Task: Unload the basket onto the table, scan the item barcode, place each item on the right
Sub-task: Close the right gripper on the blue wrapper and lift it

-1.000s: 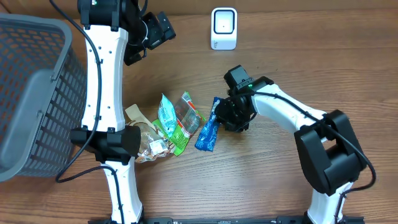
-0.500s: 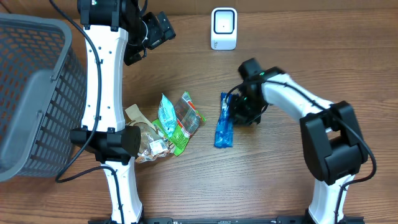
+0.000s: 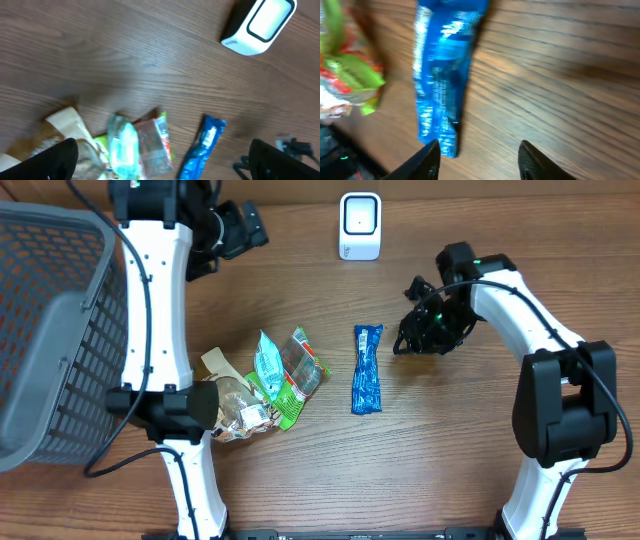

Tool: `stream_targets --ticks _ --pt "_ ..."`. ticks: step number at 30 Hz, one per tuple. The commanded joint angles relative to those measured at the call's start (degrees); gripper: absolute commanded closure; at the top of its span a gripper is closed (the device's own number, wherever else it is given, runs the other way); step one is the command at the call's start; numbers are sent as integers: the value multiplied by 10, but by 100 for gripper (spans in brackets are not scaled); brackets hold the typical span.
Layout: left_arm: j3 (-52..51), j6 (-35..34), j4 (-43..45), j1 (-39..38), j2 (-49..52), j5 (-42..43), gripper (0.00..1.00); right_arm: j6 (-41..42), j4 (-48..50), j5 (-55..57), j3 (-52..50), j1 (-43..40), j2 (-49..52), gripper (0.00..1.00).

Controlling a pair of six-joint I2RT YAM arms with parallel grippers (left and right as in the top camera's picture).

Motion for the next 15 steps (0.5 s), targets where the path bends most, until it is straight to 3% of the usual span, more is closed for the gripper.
stream_targets --ticks 1,7,15 --pt "6 73 -1 9 -88 -10 0 27 17 -34 4 37 5 46" --pt "6 100 -1 10 -177 -40 0 106 38 58 4 111 6 44" --pt "5 99 -1 10 -181 -50 0 170 31 147 2 177 9 37"
